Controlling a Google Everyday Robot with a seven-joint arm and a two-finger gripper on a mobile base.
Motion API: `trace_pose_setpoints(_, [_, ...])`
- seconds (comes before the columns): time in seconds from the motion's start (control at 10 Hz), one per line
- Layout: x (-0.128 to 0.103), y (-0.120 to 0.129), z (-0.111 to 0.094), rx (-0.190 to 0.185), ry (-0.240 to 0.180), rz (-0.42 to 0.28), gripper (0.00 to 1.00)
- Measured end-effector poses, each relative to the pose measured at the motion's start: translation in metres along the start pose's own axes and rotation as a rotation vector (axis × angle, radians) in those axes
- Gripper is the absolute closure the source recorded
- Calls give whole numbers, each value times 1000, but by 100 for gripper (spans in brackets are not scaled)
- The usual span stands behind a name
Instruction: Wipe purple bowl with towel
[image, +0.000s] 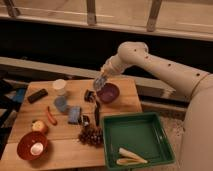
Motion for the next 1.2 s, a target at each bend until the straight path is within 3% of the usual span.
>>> trace_pose_setpoints(0.1, [-3, -11, -5, 1, -19, 30, 100])
trace_pose_setpoints(0.5, [-1, -9, -4, 2, -12, 26, 100])
trace_pose_setpoints(0.6, [1, -6, -1, 18, -7, 3, 100])
trace_pose_setpoints(0.8, [16, -4, 19, 110, 12, -71, 100])
trace_pose_setpoints(1.0, [15, -19, 27, 157, 12, -47, 100])
trace_pose_setpoints(1.2, [7, -29, 30, 165, 8, -4, 100])
